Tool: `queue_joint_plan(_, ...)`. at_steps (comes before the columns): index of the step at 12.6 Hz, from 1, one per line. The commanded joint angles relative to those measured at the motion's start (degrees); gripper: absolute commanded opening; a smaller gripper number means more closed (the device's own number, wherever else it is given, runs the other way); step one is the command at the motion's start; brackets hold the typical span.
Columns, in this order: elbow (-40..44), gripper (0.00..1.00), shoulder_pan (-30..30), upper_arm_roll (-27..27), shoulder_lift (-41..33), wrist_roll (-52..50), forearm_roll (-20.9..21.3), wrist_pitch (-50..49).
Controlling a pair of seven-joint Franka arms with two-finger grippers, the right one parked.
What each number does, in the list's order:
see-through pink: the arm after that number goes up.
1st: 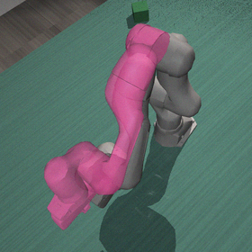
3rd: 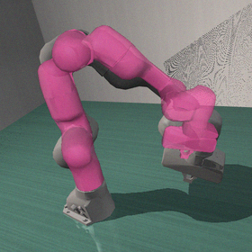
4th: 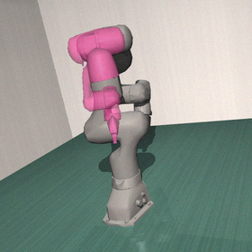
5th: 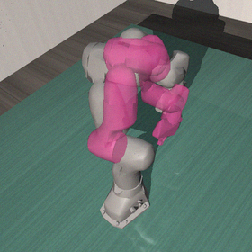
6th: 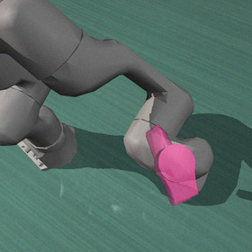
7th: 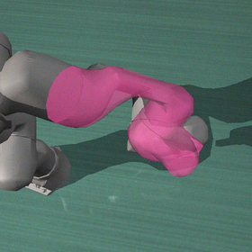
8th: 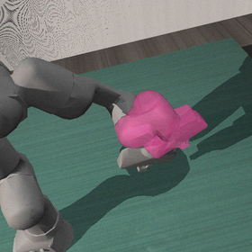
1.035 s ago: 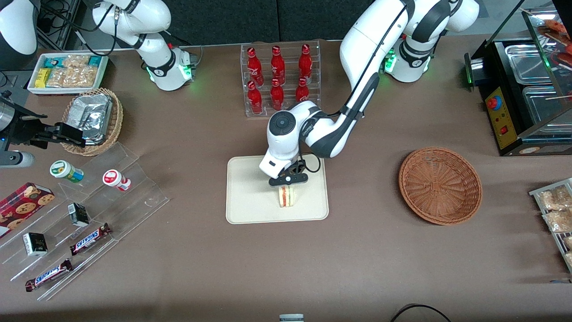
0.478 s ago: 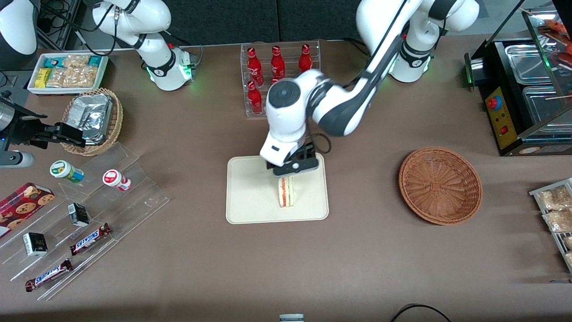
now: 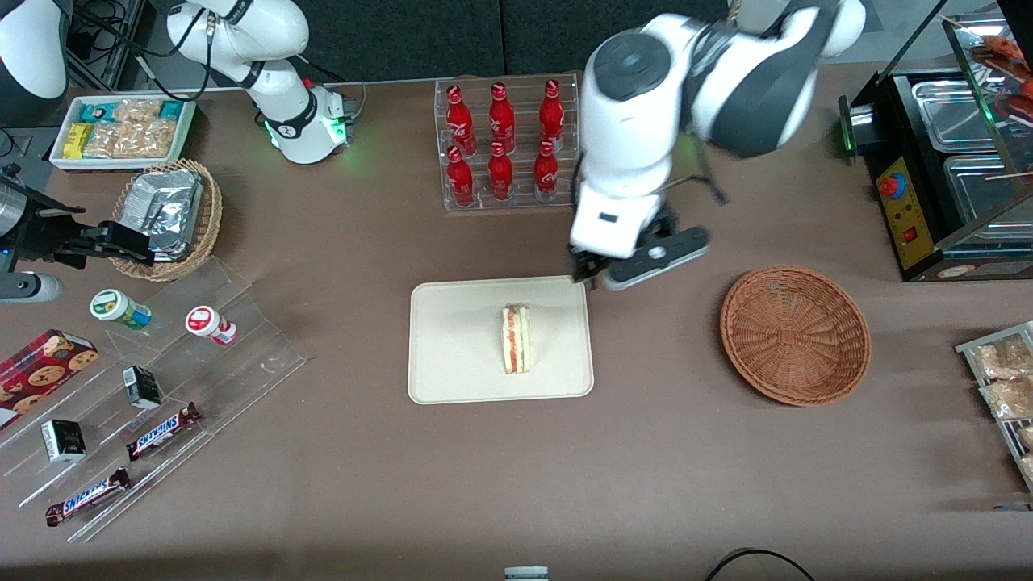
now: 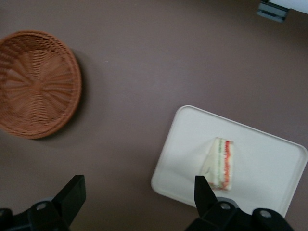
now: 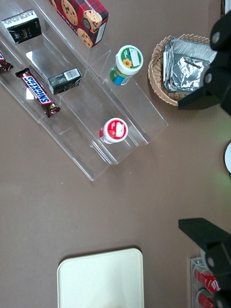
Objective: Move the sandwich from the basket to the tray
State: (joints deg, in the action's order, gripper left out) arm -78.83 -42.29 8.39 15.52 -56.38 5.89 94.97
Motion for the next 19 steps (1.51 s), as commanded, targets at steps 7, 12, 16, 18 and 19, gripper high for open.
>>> queue_joint_plan(7,-2.2,1.0,-0.25,21.39,-13.14,33.67,-5.8,-14.28)
queue_joint_plan(12,-0.19,1.0,-0.43,26.5,-14.2,39.15,-5.71,-15.08)
queue_joint_plan(16,0.0,1.0,6.98,22.67,-13.15,39.68,-10.0,-14.46)
queue_joint_plan(18,0.17,1.0,16.57,12.82,-13.15,41.17,-11.15,-14.55)
queue_joint_plan(19,0.17,1.0,20.1,8.62,-13.23,41.18,-11.16,-14.72)
